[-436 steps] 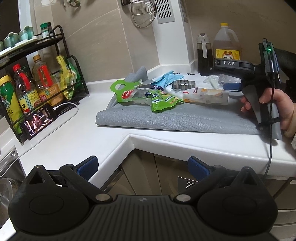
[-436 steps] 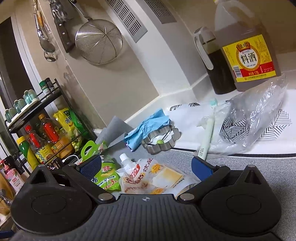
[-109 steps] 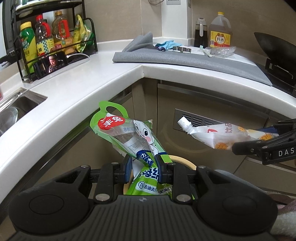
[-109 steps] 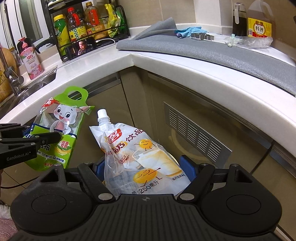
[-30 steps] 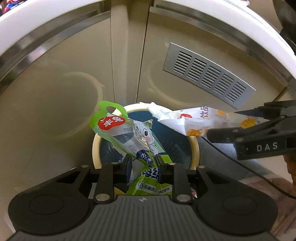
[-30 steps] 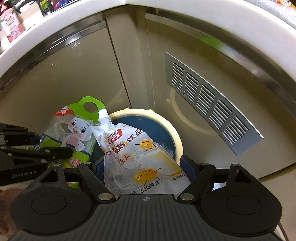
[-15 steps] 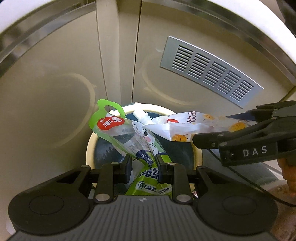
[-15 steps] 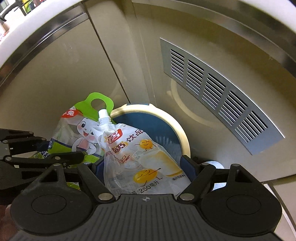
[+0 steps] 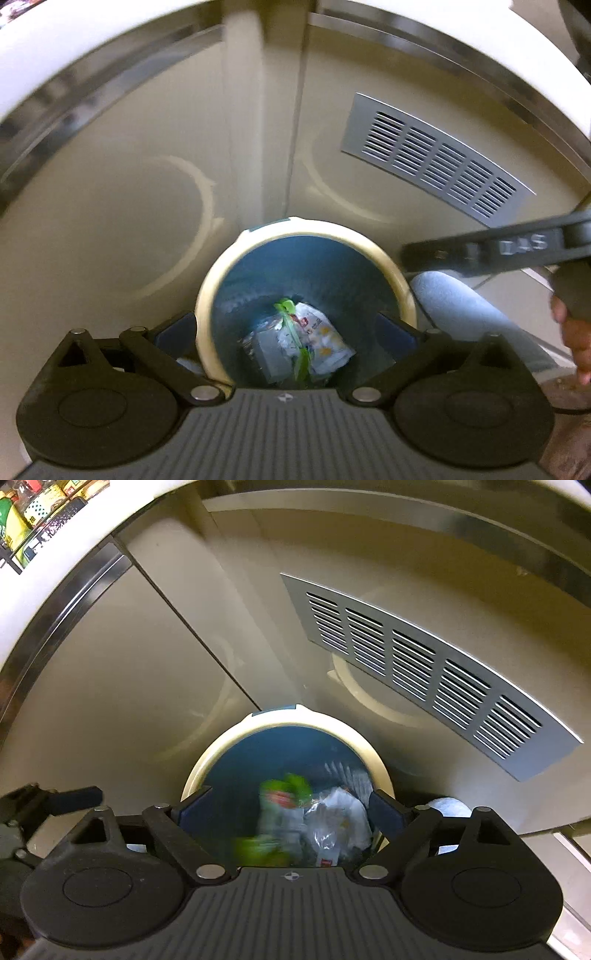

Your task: Collect trash

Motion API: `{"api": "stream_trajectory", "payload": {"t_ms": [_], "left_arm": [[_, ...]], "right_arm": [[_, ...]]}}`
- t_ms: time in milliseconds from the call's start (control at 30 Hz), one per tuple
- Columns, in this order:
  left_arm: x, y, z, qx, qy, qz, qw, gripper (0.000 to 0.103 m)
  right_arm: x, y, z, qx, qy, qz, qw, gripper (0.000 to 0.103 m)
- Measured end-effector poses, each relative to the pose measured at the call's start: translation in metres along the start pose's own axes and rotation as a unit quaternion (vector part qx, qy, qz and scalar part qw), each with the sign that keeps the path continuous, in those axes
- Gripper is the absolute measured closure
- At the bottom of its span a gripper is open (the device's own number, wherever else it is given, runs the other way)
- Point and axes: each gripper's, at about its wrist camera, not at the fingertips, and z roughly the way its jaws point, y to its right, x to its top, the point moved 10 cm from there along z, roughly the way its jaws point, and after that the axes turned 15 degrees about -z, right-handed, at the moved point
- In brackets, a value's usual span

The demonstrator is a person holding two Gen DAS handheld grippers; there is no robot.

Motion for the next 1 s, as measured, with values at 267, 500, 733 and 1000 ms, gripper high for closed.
{"api": "stream_trajectory", "payload": {"t_ms": [267,500,733,1000], "left_arm": [[-0.032,-0.011,-0.034,0.008,-0.003,-0.038,0.9993,0.000],[-0.023,-0.007,-0.068,0.026,0.065,-0.017,0.9974,0.000],[-0.023,0.000,-0.090,0.031,0.097,0.003,0.9948,0.000],[-0.021,-0.001,-0.106,0.035,0.119,0.004,0.9922,0.000]], "right_arm": [[-0.027,0.001,-0.047,-0.007,0.007,0.001,1.000,0.010],[-0.023,-0.012,-0.084,-0.042,0.056,-0.071,0.995,0.008],[-0.020,-0.018,-0.095,-0.046,0.075,-0.096,0.991,0.008],[-0.021,-0.020,-0.086,-0.053,0.084,-0.097,0.990,0.008]]}}
